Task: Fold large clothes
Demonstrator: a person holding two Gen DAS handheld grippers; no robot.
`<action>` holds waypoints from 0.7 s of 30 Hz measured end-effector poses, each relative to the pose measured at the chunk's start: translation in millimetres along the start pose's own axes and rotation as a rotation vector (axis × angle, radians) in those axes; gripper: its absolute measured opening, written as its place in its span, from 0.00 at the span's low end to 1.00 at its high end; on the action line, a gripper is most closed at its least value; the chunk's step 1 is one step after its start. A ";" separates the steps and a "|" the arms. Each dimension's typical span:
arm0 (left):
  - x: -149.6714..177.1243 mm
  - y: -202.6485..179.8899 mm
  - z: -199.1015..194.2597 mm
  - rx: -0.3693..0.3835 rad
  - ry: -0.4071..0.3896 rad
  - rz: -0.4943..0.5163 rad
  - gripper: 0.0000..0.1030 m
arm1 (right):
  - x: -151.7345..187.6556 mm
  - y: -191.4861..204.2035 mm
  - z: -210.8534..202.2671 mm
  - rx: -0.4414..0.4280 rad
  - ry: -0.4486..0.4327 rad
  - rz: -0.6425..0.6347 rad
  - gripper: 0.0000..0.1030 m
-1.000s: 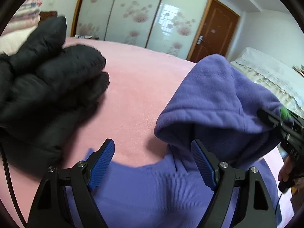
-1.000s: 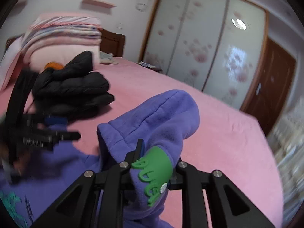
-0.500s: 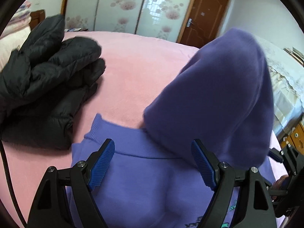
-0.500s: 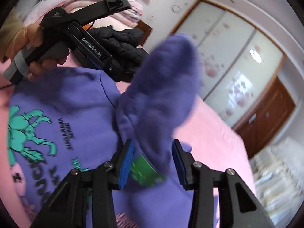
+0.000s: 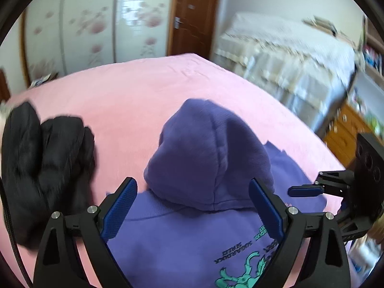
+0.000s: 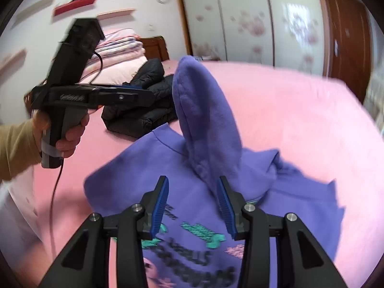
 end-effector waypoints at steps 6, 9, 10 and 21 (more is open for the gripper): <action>-37.2 -2.1 -1.7 0.044 -0.009 -0.032 0.91 | 0.4 15.4 16.1 -0.033 0.028 0.073 0.41; -49.3 -30.3 -3.3 0.114 0.016 0.143 0.91 | 4.5 17.8 21.7 -0.043 0.051 0.100 0.41; -50.8 -36.9 -1.5 0.116 0.025 0.214 0.91 | 6.1 18.4 22.9 -0.044 0.057 0.100 0.41; -55.1 -40.9 55.9 0.062 0.168 0.514 0.29 | 22.9 16.0 48.7 -0.112 0.135 0.226 0.41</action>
Point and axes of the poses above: each gripper's, at about its wrist camera, not at the fingertips, and z roughly the way its jaws point, y to its left, x to its underside, the point moved 10 cm from there along z, roughly the way its jaws point, and after that the axes turned 1 degree about -x, right-handed, at the moved point
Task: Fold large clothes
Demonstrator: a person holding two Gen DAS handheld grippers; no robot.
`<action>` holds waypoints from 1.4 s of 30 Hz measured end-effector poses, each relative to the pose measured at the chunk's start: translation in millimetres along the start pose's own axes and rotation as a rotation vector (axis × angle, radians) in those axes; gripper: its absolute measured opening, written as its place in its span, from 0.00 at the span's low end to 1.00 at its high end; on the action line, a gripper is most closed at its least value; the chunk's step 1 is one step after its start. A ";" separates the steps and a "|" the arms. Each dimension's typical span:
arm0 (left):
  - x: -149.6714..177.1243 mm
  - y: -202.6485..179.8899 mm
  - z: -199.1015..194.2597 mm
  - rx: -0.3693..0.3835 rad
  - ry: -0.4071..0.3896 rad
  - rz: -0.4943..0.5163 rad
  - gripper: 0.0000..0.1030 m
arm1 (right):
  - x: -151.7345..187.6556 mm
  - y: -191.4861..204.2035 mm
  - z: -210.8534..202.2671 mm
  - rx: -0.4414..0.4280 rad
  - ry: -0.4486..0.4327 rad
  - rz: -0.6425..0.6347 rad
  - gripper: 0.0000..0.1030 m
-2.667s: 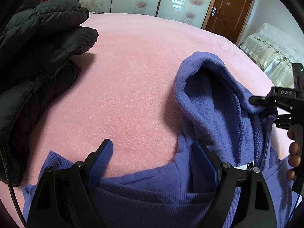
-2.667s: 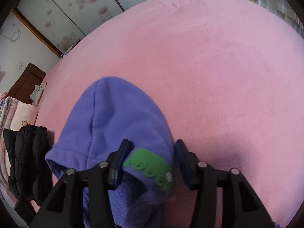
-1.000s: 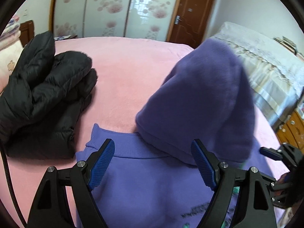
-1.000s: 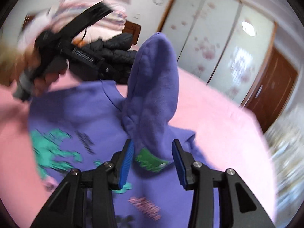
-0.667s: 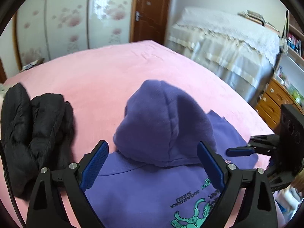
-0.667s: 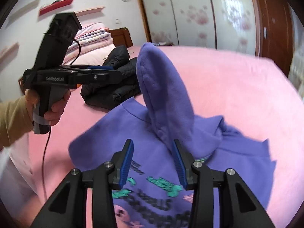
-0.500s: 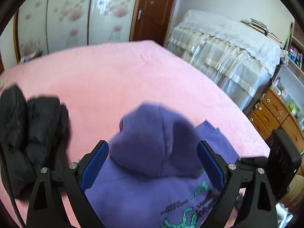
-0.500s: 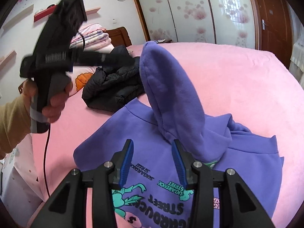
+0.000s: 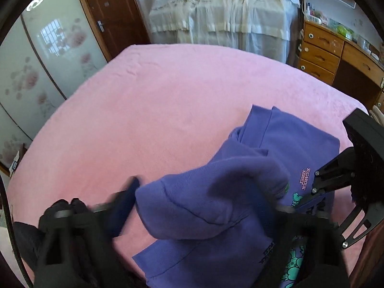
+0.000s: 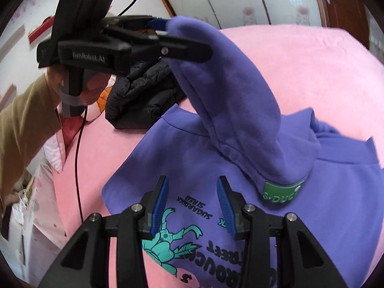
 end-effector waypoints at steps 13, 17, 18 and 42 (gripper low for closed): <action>14.7 -34.1 -33.1 -0.038 -0.147 -0.092 0.15 | -41.2 -34.6 58.2 -0.046 -0.006 0.185 0.22; 32.2 -42.4 -40.1 -0.071 -0.184 -0.153 0.15 | -69.8 -54.3 54.0 0.002 -0.118 0.179 0.20; 35.7 -45.4 -39.8 -0.088 -0.193 -0.158 0.15 | -77.7 -57.1 51.7 0.027 -0.149 0.134 0.18; 158.3 -149.5 22.0 -0.077 -0.108 -0.506 0.45 | 51.6 -124.2 -60.9 0.124 0.014 0.314 0.31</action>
Point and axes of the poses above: each gripper's, at about its wrist camera, not at the fingertips, and z roughly the way its jaws point, y to its left, x to its underside, the point moved 10 cm from there along z, roughly the way its jaws point, and after that the axes turned 1 degree about -x, right-handed, at the moved point
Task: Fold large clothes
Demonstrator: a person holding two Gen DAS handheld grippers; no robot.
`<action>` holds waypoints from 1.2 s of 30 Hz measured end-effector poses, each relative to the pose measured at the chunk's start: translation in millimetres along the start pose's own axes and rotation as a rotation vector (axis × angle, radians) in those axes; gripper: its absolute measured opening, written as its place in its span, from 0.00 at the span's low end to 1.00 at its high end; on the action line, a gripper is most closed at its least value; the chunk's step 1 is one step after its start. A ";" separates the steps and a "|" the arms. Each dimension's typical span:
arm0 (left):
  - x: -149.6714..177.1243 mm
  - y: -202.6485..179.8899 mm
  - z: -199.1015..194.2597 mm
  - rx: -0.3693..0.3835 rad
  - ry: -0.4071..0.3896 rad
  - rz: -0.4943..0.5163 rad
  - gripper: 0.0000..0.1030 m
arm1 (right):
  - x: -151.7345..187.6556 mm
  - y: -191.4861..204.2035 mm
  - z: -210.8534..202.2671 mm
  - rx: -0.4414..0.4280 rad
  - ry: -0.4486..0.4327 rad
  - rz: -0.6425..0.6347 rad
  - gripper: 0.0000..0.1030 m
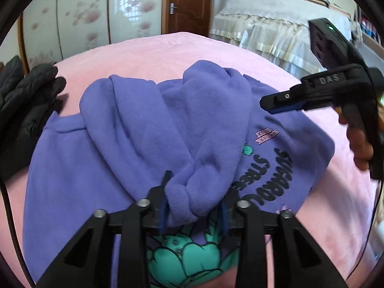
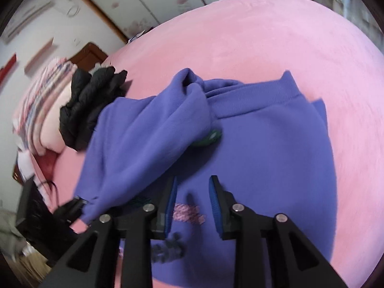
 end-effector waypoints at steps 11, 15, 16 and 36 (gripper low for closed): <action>-33.1 53.1 -62.0 0.098 -0.007 -0.201 0.71 | -3.1 40.5 -9.2 -0.016 -0.066 0.012 0.54; -52.4 106.9 -48.0 -0.021 0.026 -0.319 0.71 | -13.0 31.5 -2.7 0.007 -0.067 0.057 0.54; -56.2 115.9 -39.5 -0.037 0.041 -0.340 0.71 | -15.4 29.9 0.2 0.013 -0.063 0.073 0.54; -48.4 157.1 24.2 0.031 0.047 -0.737 0.05 | -38.3 17.4 32.2 0.050 -0.082 0.070 0.05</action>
Point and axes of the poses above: each gripper's, at about its wrist camera, not at the fingertips, and z roughly the way its jaws point, y to its left, x to its underside, the point moved 10 cm from there along z, roughly the way its jaws point, and after that the axes turned 1 degree about -x, right-handed, at the moved point
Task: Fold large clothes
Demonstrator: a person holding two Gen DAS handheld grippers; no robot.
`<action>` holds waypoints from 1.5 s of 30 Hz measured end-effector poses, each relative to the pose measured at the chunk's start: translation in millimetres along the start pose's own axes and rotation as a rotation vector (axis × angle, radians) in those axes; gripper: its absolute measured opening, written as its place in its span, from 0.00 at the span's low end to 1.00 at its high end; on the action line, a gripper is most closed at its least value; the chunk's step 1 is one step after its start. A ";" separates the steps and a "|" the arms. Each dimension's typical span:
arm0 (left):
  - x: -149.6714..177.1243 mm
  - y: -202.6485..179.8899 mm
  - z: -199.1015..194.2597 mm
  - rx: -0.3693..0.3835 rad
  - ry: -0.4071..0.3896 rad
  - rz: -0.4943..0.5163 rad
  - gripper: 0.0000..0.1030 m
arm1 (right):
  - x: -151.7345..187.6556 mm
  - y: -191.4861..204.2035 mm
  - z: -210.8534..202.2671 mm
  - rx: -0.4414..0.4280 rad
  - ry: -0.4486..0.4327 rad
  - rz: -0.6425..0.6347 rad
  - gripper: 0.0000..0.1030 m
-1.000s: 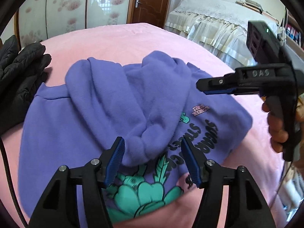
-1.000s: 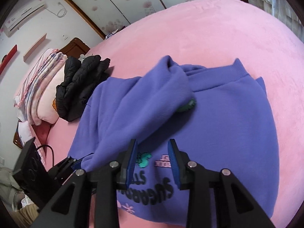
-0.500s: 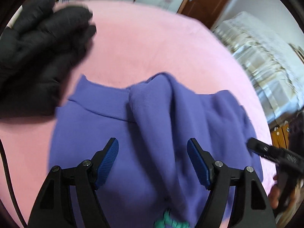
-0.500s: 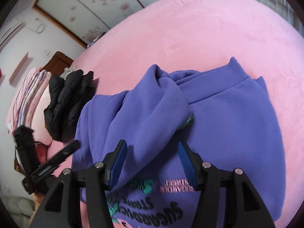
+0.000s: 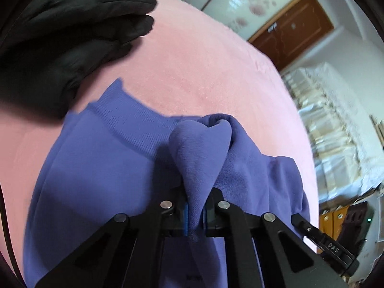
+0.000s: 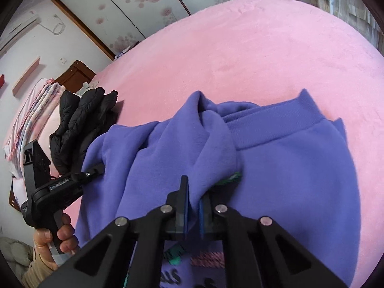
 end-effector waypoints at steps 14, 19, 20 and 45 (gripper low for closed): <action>60.5 29.3 13.6 0.071 -0.045 -0.009 0.06 | 48.5 -38.5 2.4 0.019 -0.090 -0.026 0.04; 60.5 23.1 11.0 0.051 -0.029 0.042 0.10 | 47.7 -29.0 -0.6 0.105 -0.109 -0.121 0.07; 60.1 21.5 10.1 0.040 -0.025 0.047 0.13 | 47.5 -26.1 -2.3 0.136 -0.109 -0.150 0.08; 83.1 85.8 -150.4 -0.244 -0.132 -0.016 0.86 | 51.1 92.1 -98.3 0.162 -0.275 -0.320 0.26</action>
Point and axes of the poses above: each gripper's, at about its wrist camera, not at the fingertips, and z roughly the way its jaws point, y to its left, x to its underside, the point moved 10 cm from there along z, roughly the way its jaws point, and after that the axes turned 1 degree about -x, right-handed, at the moved point
